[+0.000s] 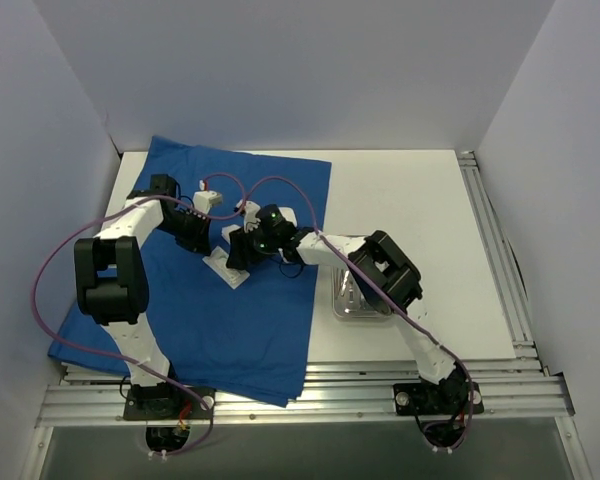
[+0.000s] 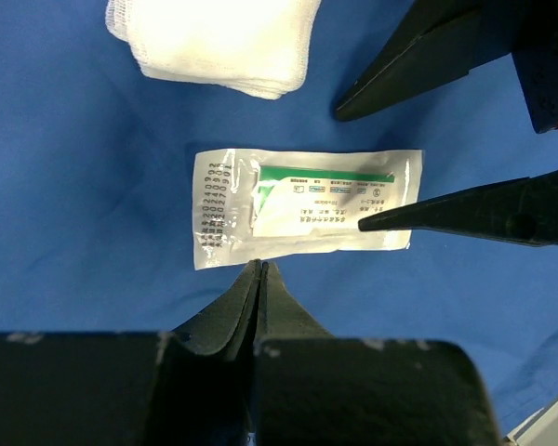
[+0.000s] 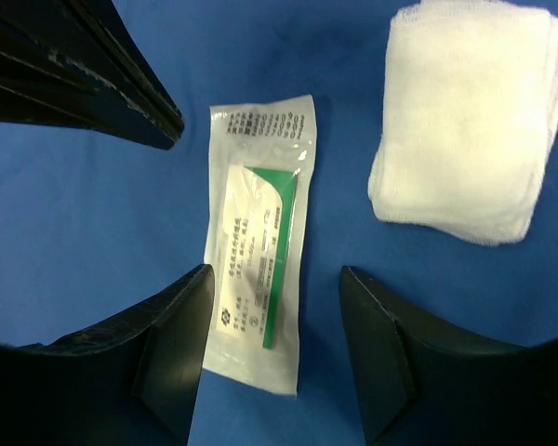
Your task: Prepare the surgical pack
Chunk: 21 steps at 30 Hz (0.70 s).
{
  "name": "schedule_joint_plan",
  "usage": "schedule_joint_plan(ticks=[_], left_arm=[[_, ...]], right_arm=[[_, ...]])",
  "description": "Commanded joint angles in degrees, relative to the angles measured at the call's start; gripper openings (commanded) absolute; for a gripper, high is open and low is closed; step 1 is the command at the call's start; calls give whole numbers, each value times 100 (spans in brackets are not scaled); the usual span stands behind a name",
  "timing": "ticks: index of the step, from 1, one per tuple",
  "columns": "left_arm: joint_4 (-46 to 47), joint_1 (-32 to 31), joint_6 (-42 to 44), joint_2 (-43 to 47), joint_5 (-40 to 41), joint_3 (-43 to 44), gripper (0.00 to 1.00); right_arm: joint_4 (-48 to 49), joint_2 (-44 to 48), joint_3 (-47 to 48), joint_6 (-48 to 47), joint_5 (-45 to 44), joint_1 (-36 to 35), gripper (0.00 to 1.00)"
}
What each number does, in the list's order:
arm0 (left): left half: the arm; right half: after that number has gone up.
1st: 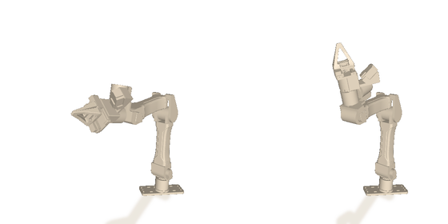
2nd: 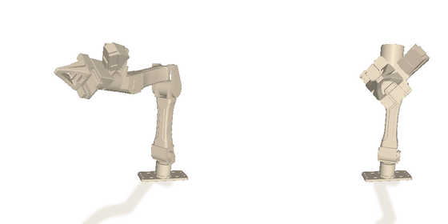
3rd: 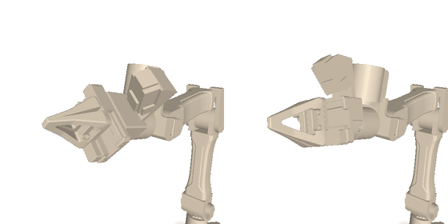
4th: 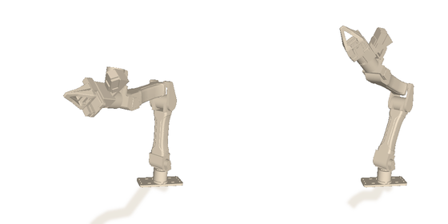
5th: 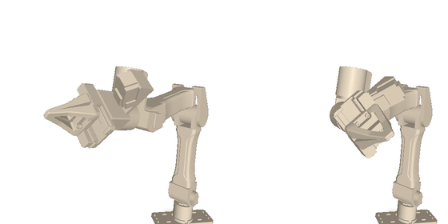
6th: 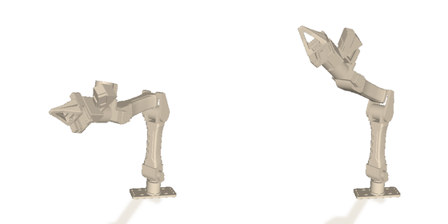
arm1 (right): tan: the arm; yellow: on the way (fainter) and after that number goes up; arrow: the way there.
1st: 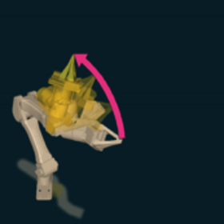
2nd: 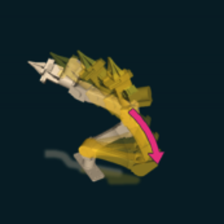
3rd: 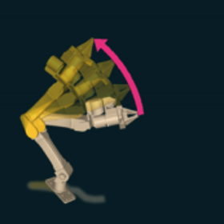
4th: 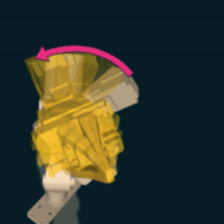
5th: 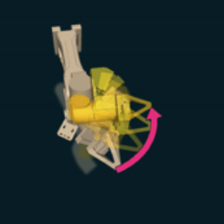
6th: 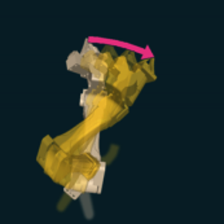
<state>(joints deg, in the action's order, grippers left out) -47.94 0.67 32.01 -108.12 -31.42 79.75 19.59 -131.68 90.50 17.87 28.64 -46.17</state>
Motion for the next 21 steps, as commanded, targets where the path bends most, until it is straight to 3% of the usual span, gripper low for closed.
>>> schedule_joint_plan(ticks=[1, 21], left_arm=[[127, -5, 130, 133, -31, -3, 2], [654, -5, -107, -69, 857, -680, 2]], right_arm=[[141, -226, 249, 102, 282, -6, 52], [1125, -675, 126, 1280, 1398, -6, 43]])
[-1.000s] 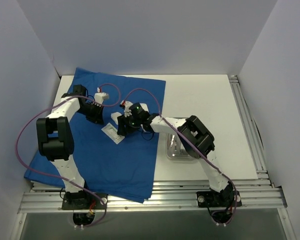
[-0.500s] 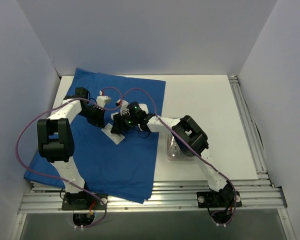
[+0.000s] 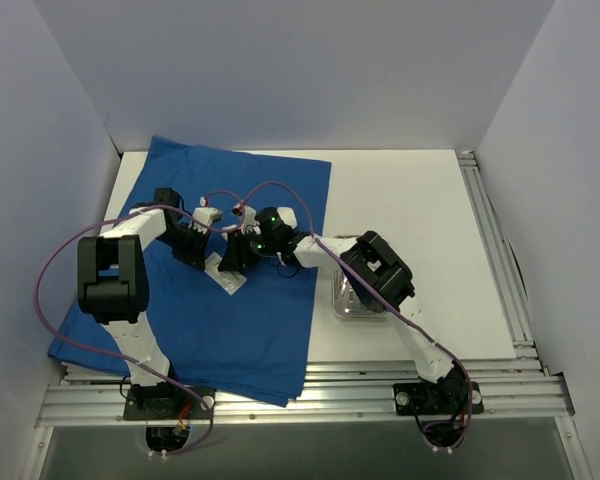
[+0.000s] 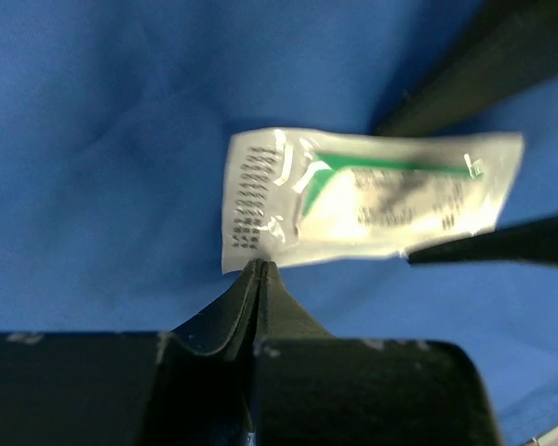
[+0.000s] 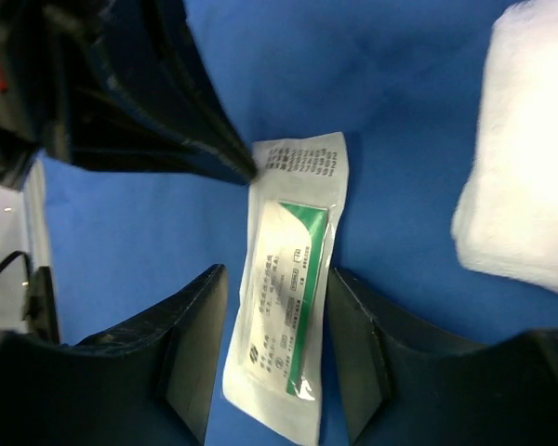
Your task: Prepare the surgical pack
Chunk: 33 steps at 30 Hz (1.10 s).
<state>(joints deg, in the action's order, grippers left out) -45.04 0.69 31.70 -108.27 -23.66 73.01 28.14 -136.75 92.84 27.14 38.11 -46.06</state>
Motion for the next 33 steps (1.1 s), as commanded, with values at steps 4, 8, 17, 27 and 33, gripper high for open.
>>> schedule_joint_plan(ticks=[4, 8, 17, 27, 33], left_arm=[[539, -7, -173, -159, 98, -41, 2], [654, -7, -217, -168, 107, -94, 2], [698, -7, -244, -72, -77, -138, 2], [180, 194, -375, 323, -182, 230, 3], [-365, 774, -498, 851, -561, 872, 22]], right_arm=[[438, -247, -205, 617, 531, -25, 39], [683, -265, -275, 933, 750, -25, 37], [825, -484, -213, 1241, 496, -52, 11], [210, 445, -442, 846, 65, -52, 0], [-176, 1578, -740, 487, 65, 9, 0]])
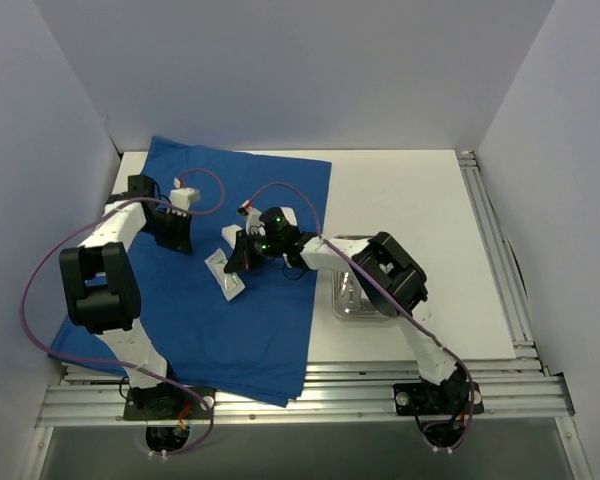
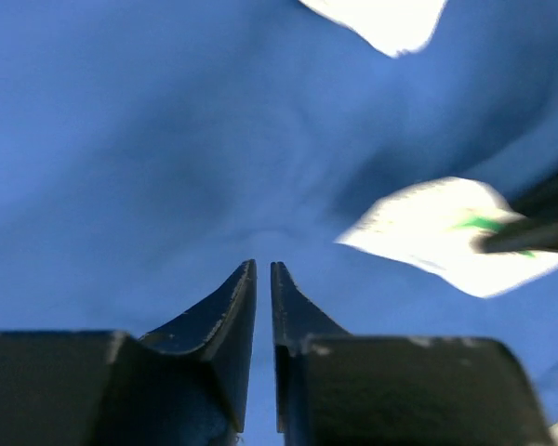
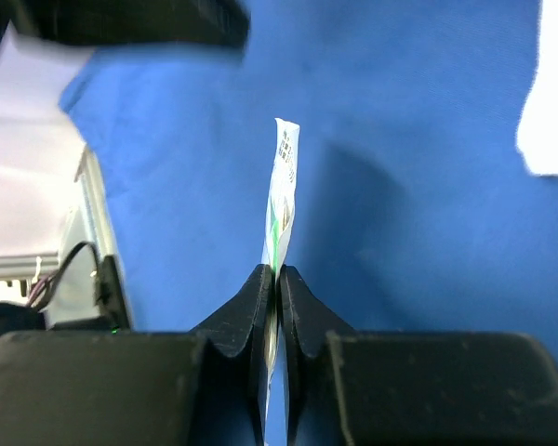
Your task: Prepare the surgical pack
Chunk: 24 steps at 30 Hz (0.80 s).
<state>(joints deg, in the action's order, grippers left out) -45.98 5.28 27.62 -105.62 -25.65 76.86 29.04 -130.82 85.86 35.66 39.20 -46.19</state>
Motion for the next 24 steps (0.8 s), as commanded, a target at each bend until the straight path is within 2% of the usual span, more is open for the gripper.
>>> schedule_joint_plan(ticks=[1, 4, 8, 11, 15, 19, 24], left_arm=[[-289, 368, -125, 648, -214, 592, 25], [-79, 413, -379, 815, 574, 611, 38], [1, 404, -546, 886, 921, 479, 55], [-17, 386, -608, 833, 1026, 426, 59], [-17, 334, -740, 728, 1281, 444, 61], [-69, 307, -819, 613, 1396, 496, 61], [-113, 290, -890, 569, 1423, 523, 61]], right_arm=[[-484, 1154, -96, -532, -61, 49, 0], [-636, 1866, -596, -552, -132, 286, 0], [-758, 3129, -1650, -472, -342, 1057, 0], [-1390, 3773, -2353, -630, -790, 1524, 0], [-2383, 4800, -3057, -1121, -1440, 2498, 0], [-3323, 5216, -3549, -1360, -1889, 3201, 0], [-3615, 5418, -4068, -1456, -2233, 3521, 0]])
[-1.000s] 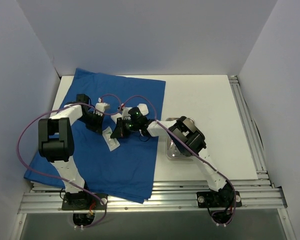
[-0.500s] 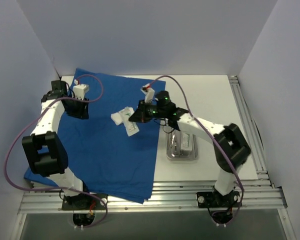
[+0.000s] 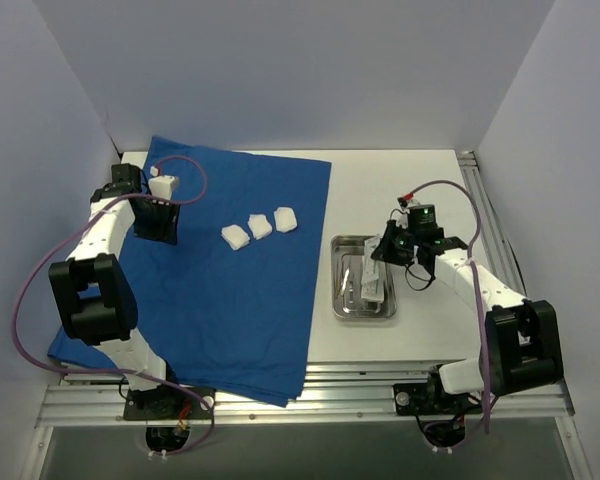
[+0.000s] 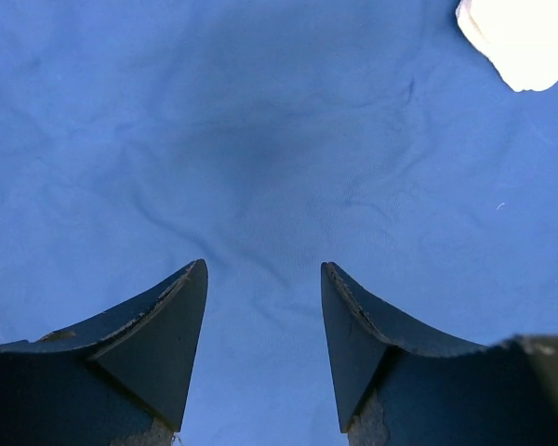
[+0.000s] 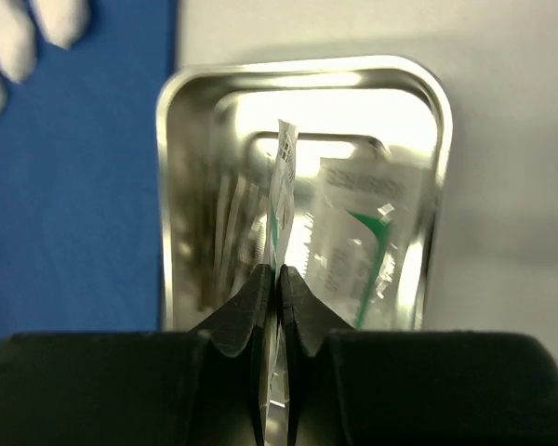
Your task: Prepare the surgical pack
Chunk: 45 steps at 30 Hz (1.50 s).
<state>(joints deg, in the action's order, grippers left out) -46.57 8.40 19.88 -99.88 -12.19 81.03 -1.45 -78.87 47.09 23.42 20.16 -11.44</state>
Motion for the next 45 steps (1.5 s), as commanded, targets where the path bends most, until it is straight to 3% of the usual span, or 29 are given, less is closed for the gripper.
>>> schedule_joint_plan(ticks=[1, 15, 23, 26, 33, 36, 45], left_arm=[[-37, -32, -116, -6, 76, 88, 61], [-54, -76, -125, -14, 85, 9, 61], [-89, -128, -116, -23, 120, 26, 61], [-98, -181, -107, -41, 146, 26, 61], [-116, -357, -89, -58, 278, 79, 61], [-151, -497, -63, -111, 305, 184, 61], [24, -1270, -466, -989, -267, 1194, 62]], right_arm=[[-514, 214, -244, -250, -268, 46, 0], [505, -462, -666, -320, 128, 54, 0], [322, -639, -622, -373, -179, 46, 0], [172, -472, -552, -408, -346, 37, 8], [-793, -32, -34, -593, -908, -95, 41], [-1092, 117, 274, -628, -1163, -182, 48], [-989, 179, 889, -488, -1471, -622, 50]])
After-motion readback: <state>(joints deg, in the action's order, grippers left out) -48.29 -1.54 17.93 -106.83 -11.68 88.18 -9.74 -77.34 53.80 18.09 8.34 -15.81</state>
